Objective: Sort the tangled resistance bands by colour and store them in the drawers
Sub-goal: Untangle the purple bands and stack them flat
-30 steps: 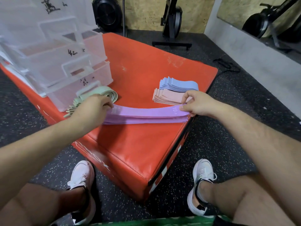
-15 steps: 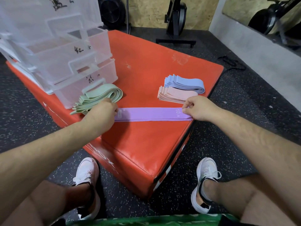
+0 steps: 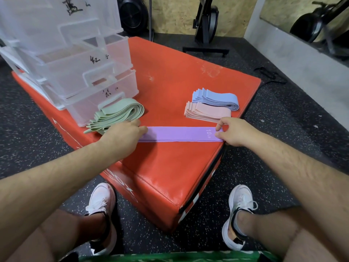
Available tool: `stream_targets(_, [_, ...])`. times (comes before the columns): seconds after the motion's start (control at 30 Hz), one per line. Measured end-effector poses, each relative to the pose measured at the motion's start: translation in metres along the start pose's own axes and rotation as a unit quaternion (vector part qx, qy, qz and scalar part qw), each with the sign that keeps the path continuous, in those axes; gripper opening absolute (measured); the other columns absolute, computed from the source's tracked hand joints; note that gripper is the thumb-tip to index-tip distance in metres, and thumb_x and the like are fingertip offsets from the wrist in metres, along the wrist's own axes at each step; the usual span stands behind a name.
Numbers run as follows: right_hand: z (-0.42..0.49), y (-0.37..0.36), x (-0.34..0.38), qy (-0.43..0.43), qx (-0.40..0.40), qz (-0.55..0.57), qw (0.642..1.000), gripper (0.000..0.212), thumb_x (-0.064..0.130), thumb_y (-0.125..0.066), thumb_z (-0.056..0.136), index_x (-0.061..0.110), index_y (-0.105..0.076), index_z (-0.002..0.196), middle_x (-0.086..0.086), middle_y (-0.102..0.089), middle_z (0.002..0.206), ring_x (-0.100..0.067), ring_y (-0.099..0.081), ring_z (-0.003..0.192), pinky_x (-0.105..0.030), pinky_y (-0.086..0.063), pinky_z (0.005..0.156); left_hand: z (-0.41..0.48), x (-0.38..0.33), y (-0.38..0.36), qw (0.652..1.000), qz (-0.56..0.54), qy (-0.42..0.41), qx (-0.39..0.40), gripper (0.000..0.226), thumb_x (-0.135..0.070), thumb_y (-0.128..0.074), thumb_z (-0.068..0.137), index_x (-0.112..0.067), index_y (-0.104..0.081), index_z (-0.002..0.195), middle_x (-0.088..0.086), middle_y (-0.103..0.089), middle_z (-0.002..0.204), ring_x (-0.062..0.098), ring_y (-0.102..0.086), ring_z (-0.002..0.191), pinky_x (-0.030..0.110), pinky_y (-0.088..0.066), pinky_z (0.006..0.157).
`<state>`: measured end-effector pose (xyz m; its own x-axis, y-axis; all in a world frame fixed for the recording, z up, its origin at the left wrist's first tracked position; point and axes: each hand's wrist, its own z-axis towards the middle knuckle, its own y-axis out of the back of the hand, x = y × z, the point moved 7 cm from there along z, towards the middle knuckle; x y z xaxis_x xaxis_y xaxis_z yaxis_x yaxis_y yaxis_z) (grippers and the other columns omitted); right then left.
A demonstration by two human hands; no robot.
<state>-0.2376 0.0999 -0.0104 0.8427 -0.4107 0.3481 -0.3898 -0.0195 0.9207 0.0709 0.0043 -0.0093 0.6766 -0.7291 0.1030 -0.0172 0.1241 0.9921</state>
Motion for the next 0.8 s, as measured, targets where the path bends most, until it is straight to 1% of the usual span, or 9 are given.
stream_targets(0.07, [-0.001, 0.000, -0.001, -0.004, -0.008, 0.015, 1.000, 0.011, 0.029, -0.071, 0.087, 0.030, -0.062, 0.095, 0.002, -0.069, 0.090, -0.014, -0.065, 0.074, -0.028, -0.050, 0.067, -0.001, 0.004, -0.001, 1.000, -0.006, 0.007, -0.002, 0.022, -0.014, -0.050, 0.091, -0.024, -0.060, 0.107, 0.000, -0.052, 0.094, 0.028, -0.061, 0.088, 0.038, -0.049, 0.064])
stream_targets(0.13, [-0.002, 0.000, -0.001, -0.019, -0.013, 0.025, 0.999, 0.021, 0.027, -0.072, 0.085, 0.026, -0.059, 0.102, 0.000, -0.070, 0.092, -0.016, -0.065, 0.077, -0.029, -0.048, 0.066, -0.001, 0.002, 0.001, 1.000, 0.021, 0.009, -0.020, 0.020, -0.016, -0.053, 0.087, -0.023, -0.062, 0.103, 0.001, -0.054, 0.094, 0.028, -0.060, 0.089, 0.035, -0.044, 0.065])
stream_targets(0.2, [-0.002, 0.000, -0.004, -0.063, -0.010, 0.045, 0.997, 0.037, 0.028, -0.074, 0.082, 0.019, -0.051, 0.109, -0.002, -0.071, 0.089, -0.018, -0.067, 0.077, -0.030, -0.048, 0.064, 0.000, -0.010, 0.007, 0.996, 0.077, -0.028, -0.045, 0.017, -0.016, -0.058, 0.076, -0.018, -0.067, 0.091, 0.004, -0.056, 0.089, 0.031, -0.059, 0.083, 0.035, -0.043, 0.064])
stream_targets(0.23, [-0.002, 0.000, -0.006, -0.090, -0.007, 0.070, 0.993, 0.041, 0.027, -0.074, 0.079, 0.015, -0.050, 0.109, -0.004, -0.072, 0.083, -0.018, -0.067, 0.071, -0.030, -0.047, 0.060, 0.000, -0.018, 0.011, 0.993, 0.091, -0.048, -0.060, 0.016, -0.018, -0.058, 0.071, -0.016, -0.068, 0.084, 0.005, -0.056, 0.086, 0.031, -0.058, 0.079, 0.036, -0.044, 0.062])
stream_targets(0.3, [-0.002, -0.002, -0.010, -0.131, 0.007, 0.137, 0.982, 0.036, 0.025, -0.074, 0.074, 0.003, -0.064, 0.100, -0.005, -0.070, 0.066, -0.018, -0.059, 0.055, -0.027, -0.045, 0.053, 0.005, -0.036, 0.021, 0.989, 0.080, -0.087, -0.084, 0.022, -0.025, -0.048, 0.072, -0.017, -0.067, 0.080, 0.005, -0.056, 0.086, 0.030, -0.057, 0.077, 0.037, -0.045, 0.062])
stream_targets(0.4, [-0.007, -0.006, -0.010, -0.165, 0.042, 0.193, 0.966, 0.018, 0.023, -0.075, 0.079, 0.008, -0.067, 0.082, -0.005, -0.059, 0.063, -0.018, -0.051, 0.057, -0.025, -0.040, 0.052, 0.019, -0.066, 0.025, 0.989, 0.017, -0.121, -0.085, 0.036, -0.032, -0.040, 0.078, -0.019, -0.067, 0.097, 0.003, -0.058, 0.096, 0.028, -0.058, 0.082, 0.040, -0.049, 0.067])
stream_targets(0.53, [-0.007, -0.009, -0.013, -0.181, 0.056, 0.232, 0.954, 0.020, 0.026, -0.076, 0.080, 0.014, -0.061, 0.086, -0.002, -0.052, 0.068, -0.014, -0.045, 0.057, -0.025, -0.036, 0.050, 0.034, -0.086, 0.015, 0.990, -0.027, -0.131, -0.052, 0.046, -0.042, -0.039, 0.083, -0.026, -0.063, 0.119, -0.003, -0.059, 0.116, 0.025, -0.060, 0.094, 0.037, -0.048, 0.074])
stream_targets(0.67, [-0.001, -0.012, -0.017, -0.173, 0.047, 0.231, 0.956, 0.027, 0.026, -0.077, 0.078, 0.014, -0.060, 0.096, -0.001, -0.054, 0.082, -0.014, -0.049, 0.068, -0.026, -0.037, 0.053, 0.043, -0.096, 0.003, 0.991, -0.027, -0.129, -0.001, 0.041, -0.043, -0.042, 0.093, -0.031, -0.055, 0.130, -0.007, -0.051, 0.129, 0.020, -0.051, 0.112, 0.035, -0.043, 0.087])
stream_targets(0.8, [0.001, -0.008, -0.018, -0.152, 0.051, 0.215, 0.963, 0.013, 0.021, -0.072, 0.075, 0.012, -0.063, 0.078, -0.004, -0.059, 0.068, -0.017, -0.049, 0.058, -0.023, -0.037, 0.051, 0.047, -0.098, 0.002, 0.991, -0.057, -0.122, 0.012, 0.038, -0.042, -0.047, 0.095, -0.030, -0.053, 0.130, -0.006, -0.049, 0.128, 0.021, -0.048, 0.112, 0.035, -0.047, 0.086])
